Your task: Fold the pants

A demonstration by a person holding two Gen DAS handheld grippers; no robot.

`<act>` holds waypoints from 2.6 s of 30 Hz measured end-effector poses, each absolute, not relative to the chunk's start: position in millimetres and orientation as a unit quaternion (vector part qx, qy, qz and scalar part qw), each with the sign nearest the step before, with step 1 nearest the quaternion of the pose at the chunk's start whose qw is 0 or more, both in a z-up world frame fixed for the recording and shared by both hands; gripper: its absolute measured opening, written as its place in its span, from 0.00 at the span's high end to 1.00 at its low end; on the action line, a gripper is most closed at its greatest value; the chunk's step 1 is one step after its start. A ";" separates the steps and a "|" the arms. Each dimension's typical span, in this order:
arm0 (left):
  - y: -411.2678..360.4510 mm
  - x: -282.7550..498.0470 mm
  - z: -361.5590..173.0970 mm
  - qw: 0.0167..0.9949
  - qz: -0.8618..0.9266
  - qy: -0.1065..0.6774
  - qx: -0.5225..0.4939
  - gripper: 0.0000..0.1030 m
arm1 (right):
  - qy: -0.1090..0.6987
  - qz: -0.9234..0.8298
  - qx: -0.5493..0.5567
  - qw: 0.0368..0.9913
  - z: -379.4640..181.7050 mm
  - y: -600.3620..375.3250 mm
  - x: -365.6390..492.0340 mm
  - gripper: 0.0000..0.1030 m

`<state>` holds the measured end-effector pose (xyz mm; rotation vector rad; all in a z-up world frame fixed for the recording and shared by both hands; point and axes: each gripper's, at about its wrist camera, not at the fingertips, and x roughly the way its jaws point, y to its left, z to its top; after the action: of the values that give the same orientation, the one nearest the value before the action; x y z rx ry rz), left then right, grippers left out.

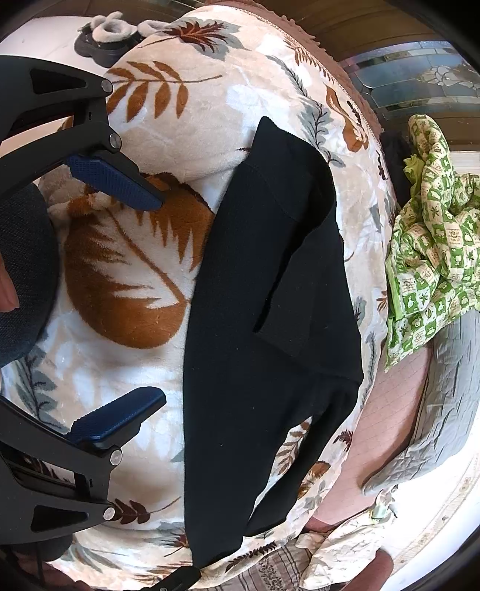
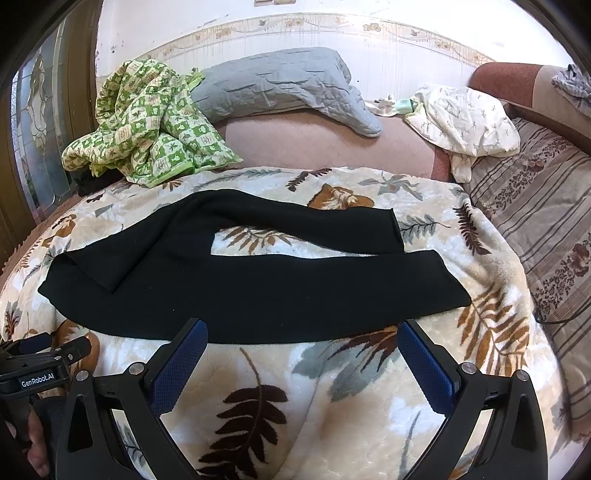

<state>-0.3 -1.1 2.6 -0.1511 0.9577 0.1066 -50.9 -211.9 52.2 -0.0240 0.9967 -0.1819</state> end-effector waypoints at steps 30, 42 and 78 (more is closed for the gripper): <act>246.9 13.0 -45.5 0.825 -0.131 0.430 -0.344 0.03 | 0.472 -0.083 -0.001 0.878 54.3 -213.2 -52.2 0.00; 265.7 34.1 -56.1 0.849 -0.089 0.393 -0.342 0.22 | 0.479 -0.087 -0.017 0.874 51.9 -210.4 -50.1 0.00; 0.3 -28.1 28.5 0.888 0.083 0.452 0.006 0.21 | 0.472 -0.093 -0.018 0.876 55.7 -209.8 -52.5 0.00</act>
<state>-28.1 0.3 28.5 0.0134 0.9401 0.1733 -52.5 -209.8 55.7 -0.0370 0.9856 -0.1932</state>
